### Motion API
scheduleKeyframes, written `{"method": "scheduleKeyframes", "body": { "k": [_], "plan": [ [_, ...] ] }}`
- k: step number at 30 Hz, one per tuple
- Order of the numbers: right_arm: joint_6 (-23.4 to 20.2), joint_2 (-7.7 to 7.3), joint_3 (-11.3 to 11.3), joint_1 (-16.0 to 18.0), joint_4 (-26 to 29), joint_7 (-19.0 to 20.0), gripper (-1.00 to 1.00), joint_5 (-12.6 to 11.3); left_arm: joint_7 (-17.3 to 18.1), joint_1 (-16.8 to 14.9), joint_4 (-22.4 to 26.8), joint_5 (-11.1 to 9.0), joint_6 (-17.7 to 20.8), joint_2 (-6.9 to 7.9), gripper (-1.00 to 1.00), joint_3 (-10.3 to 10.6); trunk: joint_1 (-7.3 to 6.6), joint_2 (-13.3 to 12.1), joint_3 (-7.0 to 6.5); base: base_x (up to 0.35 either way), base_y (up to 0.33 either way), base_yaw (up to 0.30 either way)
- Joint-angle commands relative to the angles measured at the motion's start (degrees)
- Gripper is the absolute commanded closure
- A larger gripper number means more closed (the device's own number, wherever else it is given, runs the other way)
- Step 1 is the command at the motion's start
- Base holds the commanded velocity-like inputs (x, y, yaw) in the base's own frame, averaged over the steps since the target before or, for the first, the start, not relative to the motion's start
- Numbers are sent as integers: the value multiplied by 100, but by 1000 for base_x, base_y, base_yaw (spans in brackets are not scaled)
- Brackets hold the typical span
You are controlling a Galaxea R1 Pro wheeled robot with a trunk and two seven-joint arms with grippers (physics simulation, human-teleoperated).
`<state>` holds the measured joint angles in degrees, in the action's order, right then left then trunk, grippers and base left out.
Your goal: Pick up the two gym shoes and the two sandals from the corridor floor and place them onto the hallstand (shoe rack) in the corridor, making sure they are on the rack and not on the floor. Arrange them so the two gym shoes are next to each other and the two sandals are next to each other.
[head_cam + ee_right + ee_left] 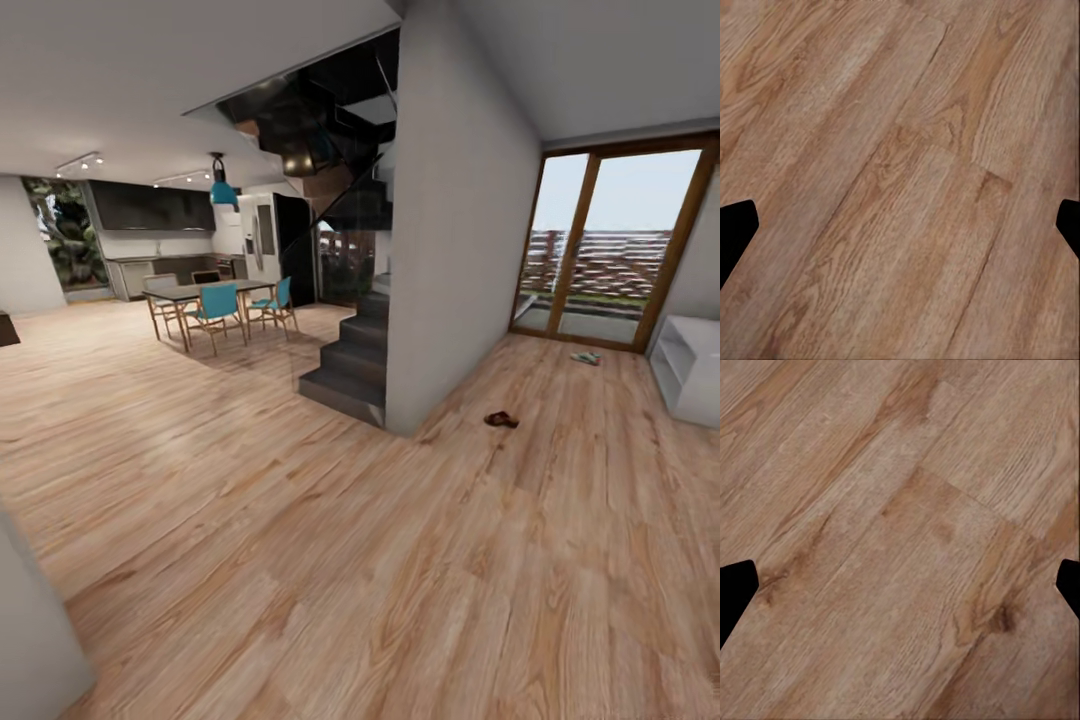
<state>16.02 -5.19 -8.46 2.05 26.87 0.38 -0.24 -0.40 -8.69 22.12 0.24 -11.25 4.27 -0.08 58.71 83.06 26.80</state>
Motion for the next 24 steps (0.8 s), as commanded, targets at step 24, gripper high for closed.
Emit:
{"method": "scheduleKeyframes", "body": {
  "k": [24],
  "plan": [
    [19, 7, -7, 6, -11, 1, -100, -2, -6, -1, -4, 3, -18, 11, -100, -4, 2, 2, 6, 241, -196, -282]
  ]
}}
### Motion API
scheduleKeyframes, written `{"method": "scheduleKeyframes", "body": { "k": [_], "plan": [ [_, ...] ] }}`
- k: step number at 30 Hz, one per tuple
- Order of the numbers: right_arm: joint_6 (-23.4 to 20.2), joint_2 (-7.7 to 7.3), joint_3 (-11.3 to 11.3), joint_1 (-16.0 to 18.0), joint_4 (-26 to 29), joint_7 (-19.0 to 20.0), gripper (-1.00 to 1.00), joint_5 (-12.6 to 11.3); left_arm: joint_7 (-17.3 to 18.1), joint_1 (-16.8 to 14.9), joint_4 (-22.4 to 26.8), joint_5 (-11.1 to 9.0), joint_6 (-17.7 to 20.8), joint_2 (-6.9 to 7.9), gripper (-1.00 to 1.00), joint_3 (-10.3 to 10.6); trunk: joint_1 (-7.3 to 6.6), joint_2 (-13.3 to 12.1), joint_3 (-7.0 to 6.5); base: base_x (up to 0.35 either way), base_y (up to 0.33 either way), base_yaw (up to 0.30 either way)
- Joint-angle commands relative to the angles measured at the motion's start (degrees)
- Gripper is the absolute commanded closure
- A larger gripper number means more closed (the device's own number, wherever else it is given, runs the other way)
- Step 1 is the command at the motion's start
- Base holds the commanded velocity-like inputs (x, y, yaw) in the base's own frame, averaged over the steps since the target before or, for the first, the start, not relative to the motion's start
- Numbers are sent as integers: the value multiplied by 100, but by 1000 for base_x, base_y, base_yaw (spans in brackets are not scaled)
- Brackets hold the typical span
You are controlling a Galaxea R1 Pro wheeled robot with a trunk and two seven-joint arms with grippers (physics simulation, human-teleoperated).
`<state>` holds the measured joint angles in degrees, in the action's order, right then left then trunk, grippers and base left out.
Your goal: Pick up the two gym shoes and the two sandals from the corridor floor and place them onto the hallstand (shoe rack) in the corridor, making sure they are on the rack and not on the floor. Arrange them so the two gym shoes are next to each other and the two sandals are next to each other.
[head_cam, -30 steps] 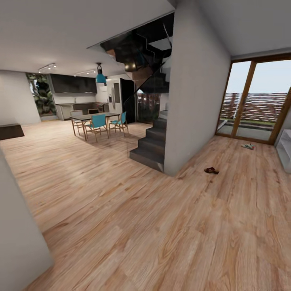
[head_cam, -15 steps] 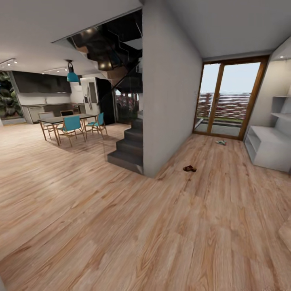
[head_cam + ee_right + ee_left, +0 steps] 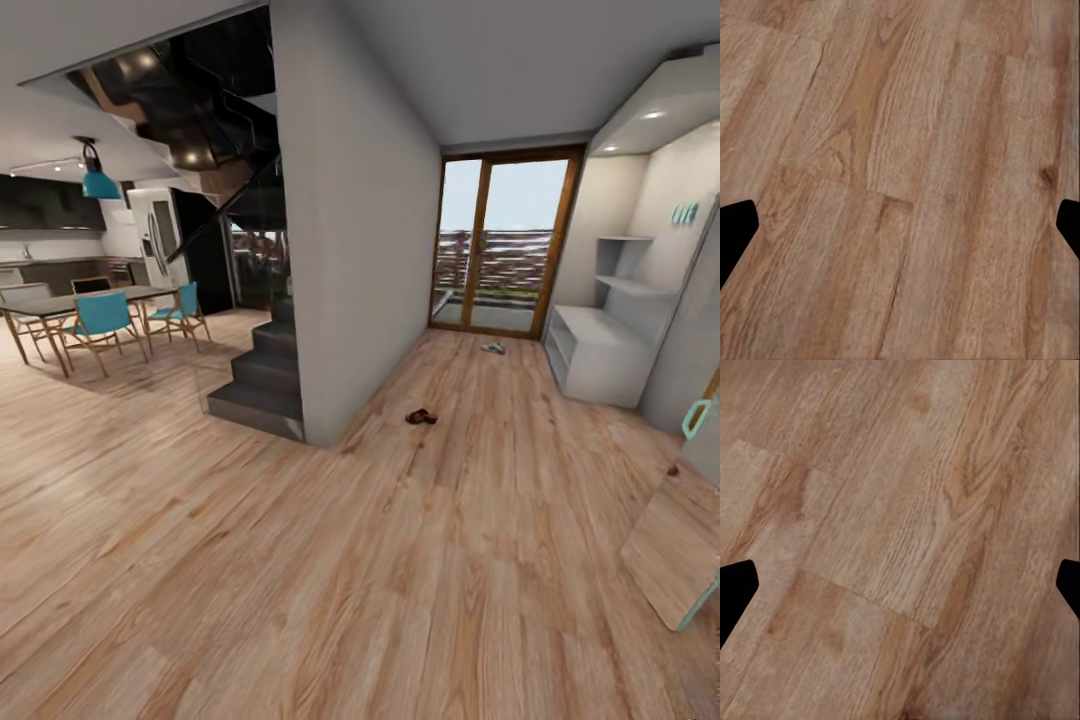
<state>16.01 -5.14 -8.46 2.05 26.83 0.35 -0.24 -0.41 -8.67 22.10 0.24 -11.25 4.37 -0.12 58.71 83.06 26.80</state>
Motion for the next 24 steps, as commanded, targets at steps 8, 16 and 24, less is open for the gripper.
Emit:
{"method": "scheduleKeyframes", "body": {
  "k": [8, 16, 24],
  "plan": [
    [18, 4, -7, 6, -8, 1, -100, -2, -7, -3, 4, 3, -18, 2, -100, -4, 2, 2, 6, 267, -166, -209],
    [17, 4, -7, 6, -11, 1, -100, -2, -5, -3, 2, 3, -18, 2, -100, -6, 2, 2, 7, 298, -111, -150],
    [16, 4, -7, 6, -11, 0, -100, -2, -8, -3, 3, 3, -25, 2, -100, -6, 2, 2, 50, 313, -26, -107]
  ]
}}
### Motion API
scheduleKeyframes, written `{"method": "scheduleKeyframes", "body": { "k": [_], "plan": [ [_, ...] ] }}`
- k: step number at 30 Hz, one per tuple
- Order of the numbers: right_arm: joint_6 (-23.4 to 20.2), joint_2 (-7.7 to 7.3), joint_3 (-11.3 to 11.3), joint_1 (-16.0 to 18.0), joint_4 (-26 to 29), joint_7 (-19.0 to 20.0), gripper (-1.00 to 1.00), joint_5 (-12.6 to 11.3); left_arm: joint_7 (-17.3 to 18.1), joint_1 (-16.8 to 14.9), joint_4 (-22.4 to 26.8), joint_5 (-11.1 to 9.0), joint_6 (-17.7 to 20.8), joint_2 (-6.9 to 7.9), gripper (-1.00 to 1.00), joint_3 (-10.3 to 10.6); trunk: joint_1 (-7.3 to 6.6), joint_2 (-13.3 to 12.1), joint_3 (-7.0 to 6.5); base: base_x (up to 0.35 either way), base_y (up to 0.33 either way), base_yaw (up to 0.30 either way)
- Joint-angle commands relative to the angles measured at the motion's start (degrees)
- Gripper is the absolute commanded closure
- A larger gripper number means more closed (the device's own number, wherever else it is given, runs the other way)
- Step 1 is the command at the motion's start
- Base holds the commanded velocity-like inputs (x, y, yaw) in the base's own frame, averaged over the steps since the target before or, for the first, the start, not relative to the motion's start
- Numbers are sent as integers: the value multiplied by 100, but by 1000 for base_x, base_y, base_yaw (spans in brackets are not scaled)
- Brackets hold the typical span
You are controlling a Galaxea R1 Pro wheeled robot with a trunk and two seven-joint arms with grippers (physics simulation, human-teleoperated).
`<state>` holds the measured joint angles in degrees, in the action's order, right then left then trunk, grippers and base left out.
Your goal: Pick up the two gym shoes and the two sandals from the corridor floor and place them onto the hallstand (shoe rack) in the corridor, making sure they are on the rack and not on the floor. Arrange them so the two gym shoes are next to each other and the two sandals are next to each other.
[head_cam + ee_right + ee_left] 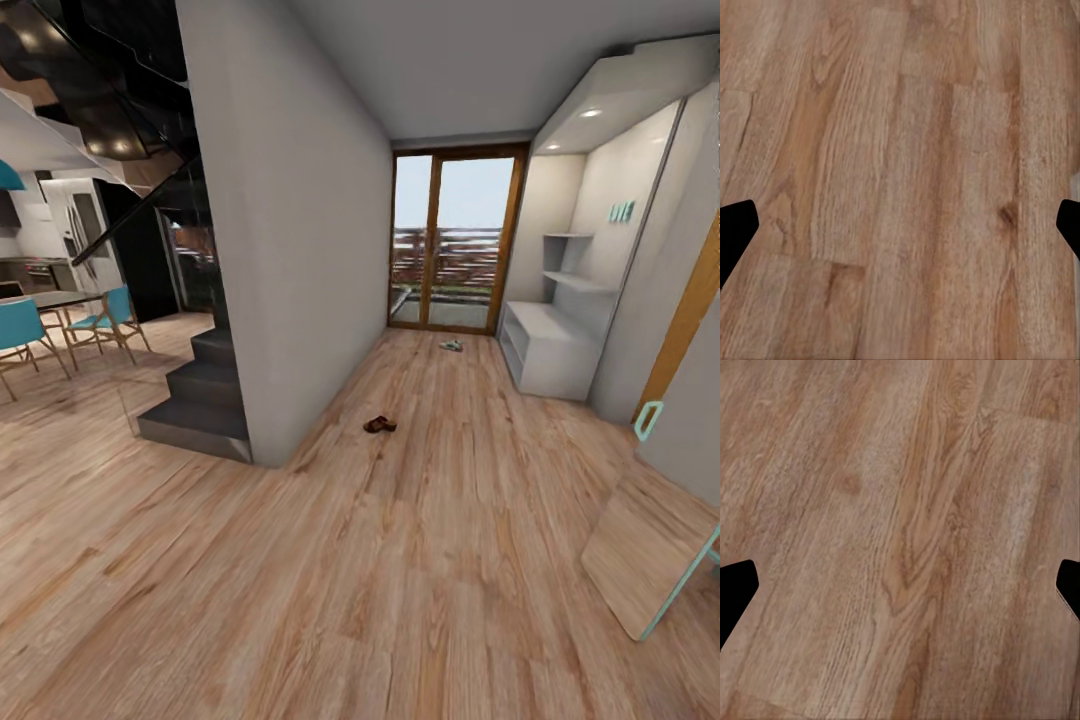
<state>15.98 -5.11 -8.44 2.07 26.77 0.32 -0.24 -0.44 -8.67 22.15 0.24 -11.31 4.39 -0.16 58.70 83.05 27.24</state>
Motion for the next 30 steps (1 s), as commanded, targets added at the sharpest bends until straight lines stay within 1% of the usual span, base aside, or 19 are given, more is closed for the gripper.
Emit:
{"method": "scheduleKeyframes", "body": {
  "k": [1, 6, 10, 28, 30],
  "plan": [
    [19, 1, -9, 4, -5, 3, -100, -2, -5, -3, -5, 3, -19, 0, -100, -1, 3, 3, 14, 315, -3, -104],
    [19, 1, -9, 4, -5, 3, -100, -2, -6, -3, -2, 3, -21, 0, -100, -1, 3, 3, 55, 312, -1, -104],
    [20, 1, -9, 4, -4, 3, -100, -2, -6, -3, -1, 1, -25, 0, -100, -1, 3, 3, 89, 165, 0, -104],
    [19, 1, -9, 4, -5, 3, -100, -2, 0, -3, 0, 8, -20, -8, -100, 8, 3, 3, 241, 9, 0, -104],
    [19, 1, -9, 4, -2, 3, -100, -2, 0, -3, 0, 8, -20, -8, -100, 8, 47, 83, 293, 0, 0, -104]
  ]
}}
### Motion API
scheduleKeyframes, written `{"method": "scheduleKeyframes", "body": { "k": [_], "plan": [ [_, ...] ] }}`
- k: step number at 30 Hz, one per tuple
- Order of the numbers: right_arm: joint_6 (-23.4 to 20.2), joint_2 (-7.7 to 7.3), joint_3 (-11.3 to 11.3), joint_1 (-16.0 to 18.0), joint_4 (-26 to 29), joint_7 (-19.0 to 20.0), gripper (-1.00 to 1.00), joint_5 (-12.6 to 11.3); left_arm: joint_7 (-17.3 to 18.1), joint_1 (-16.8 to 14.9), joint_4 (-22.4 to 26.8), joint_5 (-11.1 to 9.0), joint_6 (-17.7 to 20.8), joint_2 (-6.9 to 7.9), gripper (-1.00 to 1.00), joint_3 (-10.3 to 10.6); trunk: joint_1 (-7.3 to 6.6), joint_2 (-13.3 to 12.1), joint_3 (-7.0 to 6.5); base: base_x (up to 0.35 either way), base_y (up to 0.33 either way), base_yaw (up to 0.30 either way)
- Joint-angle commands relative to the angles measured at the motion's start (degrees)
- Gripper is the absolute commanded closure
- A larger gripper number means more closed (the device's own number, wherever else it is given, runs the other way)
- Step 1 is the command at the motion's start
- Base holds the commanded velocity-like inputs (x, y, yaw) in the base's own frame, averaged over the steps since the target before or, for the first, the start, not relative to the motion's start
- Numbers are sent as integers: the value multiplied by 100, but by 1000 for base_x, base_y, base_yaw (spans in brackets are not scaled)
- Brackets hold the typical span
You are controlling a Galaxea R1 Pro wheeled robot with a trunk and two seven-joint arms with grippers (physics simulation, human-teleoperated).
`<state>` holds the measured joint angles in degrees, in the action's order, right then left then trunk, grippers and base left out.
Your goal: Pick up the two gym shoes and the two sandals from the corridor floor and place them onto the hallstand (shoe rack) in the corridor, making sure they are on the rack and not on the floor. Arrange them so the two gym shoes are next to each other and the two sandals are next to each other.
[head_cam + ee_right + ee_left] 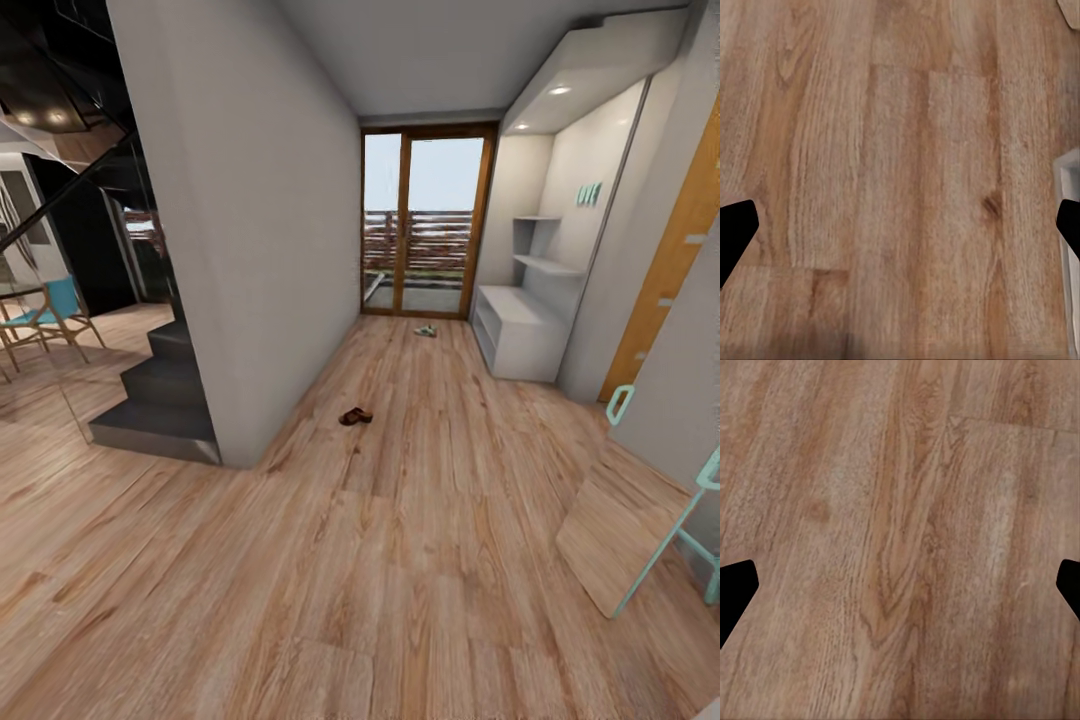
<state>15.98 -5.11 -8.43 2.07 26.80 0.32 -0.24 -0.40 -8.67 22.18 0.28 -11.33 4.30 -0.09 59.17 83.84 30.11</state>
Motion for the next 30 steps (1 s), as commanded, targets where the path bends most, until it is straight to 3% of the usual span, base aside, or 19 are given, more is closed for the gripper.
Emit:
{"method": "scheduleKeyframes", "body": {
  "k": [1, 30],
  "plan": [
    [19, 1, -9, 4, -6, 3, -100, -2, -4, -3, -3, 2, -18, 0, -100, 0, 22, 44, 33, 0, 0, -104],
    [19, 1, -9, 4, 8, 3, -100, -2, -4, -3, -3, -2, -26, 0, -100, 0, 659, 1207, 796, 0, 0, -119]
  ]
}}
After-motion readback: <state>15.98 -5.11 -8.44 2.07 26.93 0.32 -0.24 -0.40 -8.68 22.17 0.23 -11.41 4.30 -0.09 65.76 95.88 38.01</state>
